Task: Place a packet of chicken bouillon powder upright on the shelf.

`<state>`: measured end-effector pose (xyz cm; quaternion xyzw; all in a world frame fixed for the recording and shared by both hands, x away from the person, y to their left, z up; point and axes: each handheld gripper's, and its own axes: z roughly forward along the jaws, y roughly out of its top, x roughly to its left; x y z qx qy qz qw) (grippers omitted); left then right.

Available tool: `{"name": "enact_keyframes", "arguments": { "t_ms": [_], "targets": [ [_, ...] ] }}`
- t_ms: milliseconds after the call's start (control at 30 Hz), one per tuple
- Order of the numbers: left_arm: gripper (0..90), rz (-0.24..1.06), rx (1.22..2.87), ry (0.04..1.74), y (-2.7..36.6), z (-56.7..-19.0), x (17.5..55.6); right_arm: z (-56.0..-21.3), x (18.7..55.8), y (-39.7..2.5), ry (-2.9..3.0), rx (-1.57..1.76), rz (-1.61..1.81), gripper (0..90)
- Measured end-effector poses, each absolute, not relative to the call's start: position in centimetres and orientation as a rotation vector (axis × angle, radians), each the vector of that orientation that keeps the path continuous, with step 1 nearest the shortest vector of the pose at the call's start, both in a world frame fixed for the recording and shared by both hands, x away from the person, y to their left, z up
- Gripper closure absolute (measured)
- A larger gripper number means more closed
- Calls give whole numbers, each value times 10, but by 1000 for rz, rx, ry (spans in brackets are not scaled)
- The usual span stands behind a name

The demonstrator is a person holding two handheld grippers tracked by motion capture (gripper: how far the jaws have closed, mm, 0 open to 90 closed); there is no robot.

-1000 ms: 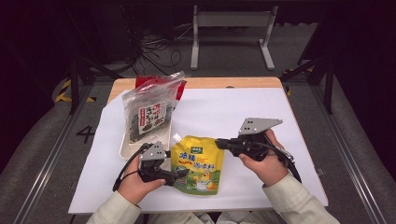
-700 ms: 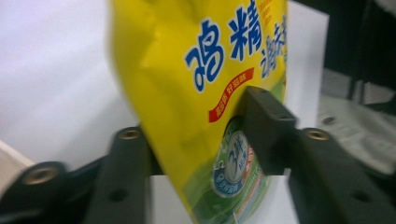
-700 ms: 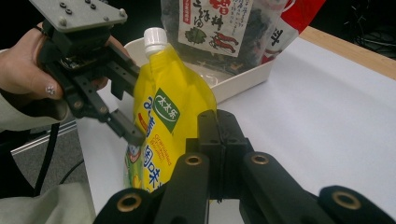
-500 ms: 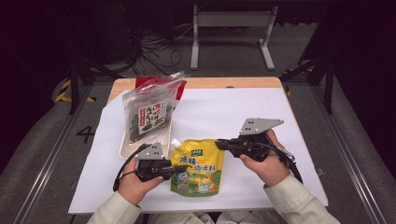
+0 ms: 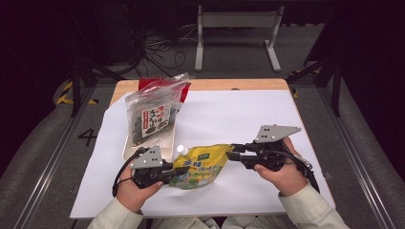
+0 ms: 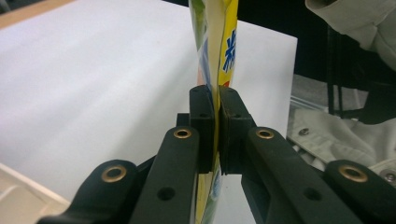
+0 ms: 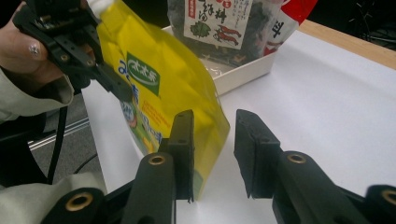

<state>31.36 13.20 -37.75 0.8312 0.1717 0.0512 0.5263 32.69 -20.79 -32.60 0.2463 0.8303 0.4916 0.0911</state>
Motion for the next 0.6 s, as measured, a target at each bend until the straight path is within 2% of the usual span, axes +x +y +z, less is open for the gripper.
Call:
{"name": "enact_keyframes", "arguments": {
  "t_ms": [600],
  "targets": [
    [861,215,1889,394,156,-349,307,-350,323,-229,2480,824,1451,652]
  ]
}}
